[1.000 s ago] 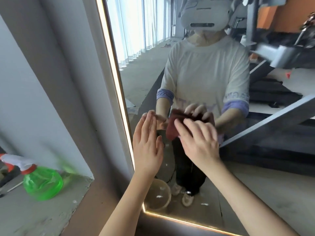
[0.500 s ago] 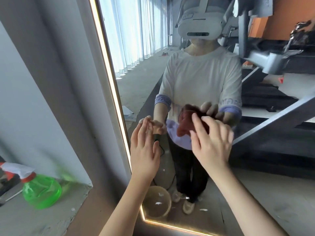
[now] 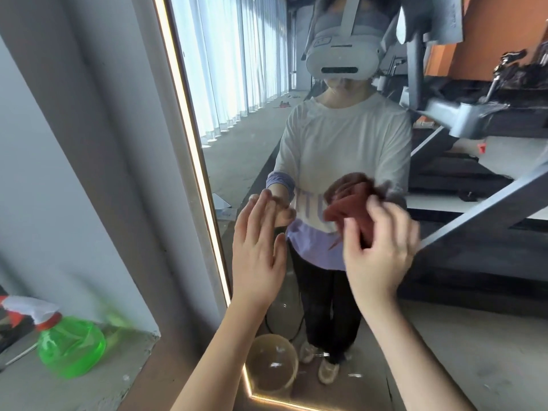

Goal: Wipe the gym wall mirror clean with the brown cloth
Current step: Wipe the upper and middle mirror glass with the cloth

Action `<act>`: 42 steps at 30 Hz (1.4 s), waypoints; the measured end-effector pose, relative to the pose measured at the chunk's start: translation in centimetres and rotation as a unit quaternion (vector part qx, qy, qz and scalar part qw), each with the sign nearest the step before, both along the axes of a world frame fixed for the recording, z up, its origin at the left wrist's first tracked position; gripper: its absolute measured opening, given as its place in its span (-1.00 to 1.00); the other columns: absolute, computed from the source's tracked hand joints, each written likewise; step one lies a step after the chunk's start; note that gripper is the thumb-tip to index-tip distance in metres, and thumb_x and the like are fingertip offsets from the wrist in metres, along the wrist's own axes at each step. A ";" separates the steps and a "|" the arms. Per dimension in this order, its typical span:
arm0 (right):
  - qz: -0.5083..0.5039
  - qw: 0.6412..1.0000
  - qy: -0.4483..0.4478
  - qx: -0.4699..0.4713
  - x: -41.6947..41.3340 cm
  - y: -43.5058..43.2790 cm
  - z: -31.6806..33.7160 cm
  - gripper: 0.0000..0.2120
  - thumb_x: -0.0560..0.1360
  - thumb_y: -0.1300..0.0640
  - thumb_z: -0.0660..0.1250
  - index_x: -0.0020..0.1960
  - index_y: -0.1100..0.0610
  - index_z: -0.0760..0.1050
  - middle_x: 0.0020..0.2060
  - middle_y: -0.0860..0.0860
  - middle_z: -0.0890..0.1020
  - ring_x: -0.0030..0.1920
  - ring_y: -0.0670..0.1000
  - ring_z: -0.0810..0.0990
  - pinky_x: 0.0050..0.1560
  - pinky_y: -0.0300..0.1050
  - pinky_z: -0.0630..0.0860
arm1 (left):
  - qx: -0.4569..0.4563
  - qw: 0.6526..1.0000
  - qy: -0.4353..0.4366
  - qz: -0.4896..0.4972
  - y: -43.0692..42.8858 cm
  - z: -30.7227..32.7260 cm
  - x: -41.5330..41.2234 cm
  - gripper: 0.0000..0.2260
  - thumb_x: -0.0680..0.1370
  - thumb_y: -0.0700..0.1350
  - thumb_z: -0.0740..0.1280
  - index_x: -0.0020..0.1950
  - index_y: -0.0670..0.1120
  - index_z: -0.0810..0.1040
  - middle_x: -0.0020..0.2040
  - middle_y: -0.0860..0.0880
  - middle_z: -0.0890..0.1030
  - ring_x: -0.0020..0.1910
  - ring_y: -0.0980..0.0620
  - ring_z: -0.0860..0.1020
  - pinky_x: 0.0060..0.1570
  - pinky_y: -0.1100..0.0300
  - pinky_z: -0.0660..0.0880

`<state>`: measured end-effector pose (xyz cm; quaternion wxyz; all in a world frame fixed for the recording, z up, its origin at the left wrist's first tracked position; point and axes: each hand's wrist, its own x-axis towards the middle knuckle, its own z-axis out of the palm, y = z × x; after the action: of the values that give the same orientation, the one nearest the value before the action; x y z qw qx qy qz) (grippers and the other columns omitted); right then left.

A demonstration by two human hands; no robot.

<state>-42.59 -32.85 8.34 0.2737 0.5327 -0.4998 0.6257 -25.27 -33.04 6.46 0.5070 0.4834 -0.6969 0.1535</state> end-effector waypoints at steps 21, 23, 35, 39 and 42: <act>0.025 1.000 0.006 -0.003 0.3 -0.5 1.7 -0.70 0.49 0.08 0.37 0.15 0.22 0.58 0.02 0.19 0.58 0.01 0.20 0.48 -0.01 0.07 0.38 | 0.015 1.000 -0.015 0.023 -0.1 0.0 -0.1 -0.54 0.63 -0.15 0.16 0.52 -0.23 0.35 0.55 -0.12 0.30 0.51 -0.14 0.23 0.55 0.14 0.08; 0.031 0.981 0.190 0.035 1.0 -0.4 0.7 -0.68 0.46 0.07 0.38 0.17 0.16 0.61 0.02 0.12 0.60 -0.02 0.13 0.45 -0.05 0.06 0.35 | 0.010 1.000 -0.013 0.014 0.0 0.0 -0.1 -0.55 0.64 -0.13 0.15 0.52 -0.22 0.35 0.55 -0.12 0.31 0.51 -0.14 0.23 0.55 0.13 0.09; 0.041 0.955 0.291 0.040 0.4 -0.3 0.0 -0.65 0.40 0.09 0.42 0.18 0.12 0.63 0.04 0.09 0.62 -0.04 0.14 0.53 -0.03 0.05 0.36 | 0.024 1.000 -0.001 0.012 0.2 0.3 -0.2 -0.55 0.64 -0.09 0.14 0.53 -0.17 0.34 0.56 -0.02 0.26 0.51 -0.10 0.20 0.54 0.24 0.02; -0.005 0.991 0.135 0.008 -1.6 -0.3 1.2 -0.70 0.46 0.08 0.38 0.15 0.13 0.64 -0.02 0.10 0.62 -0.03 0.12 0.45 -0.04 0.06 0.35 | 0.003 1.000 -0.018 0.006 0.4 0.6 -0.1 -0.57 0.63 -0.13 0.14 0.51 -0.12 0.32 0.54 0.01 0.23 0.49 -0.09 0.20 0.52 0.15 0.08; -0.001 1.000 0.017 -0.014 0.2 -0.5 2.0 -0.68 0.50 0.10 0.36 0.23 0.18 0.59 0.03 0.15 0.61 0.00 0.17 0.44 0.03 0.10 0.38 | 0.014 1.000 -0.014 0.020 0.3 0.4 -0.2 -0.56 0.63 -0.13 0.15 0.51 -0.18 0.35 0.54 -0.03 0.25 0.49 -0.11 0.21 0.53 0.19 0.05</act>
<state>-42.38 -33.35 10.34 0.2898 0.5388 -0.4871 0.6233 -25.48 -32.77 6.91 0.4874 0.5022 -0.6960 0.1608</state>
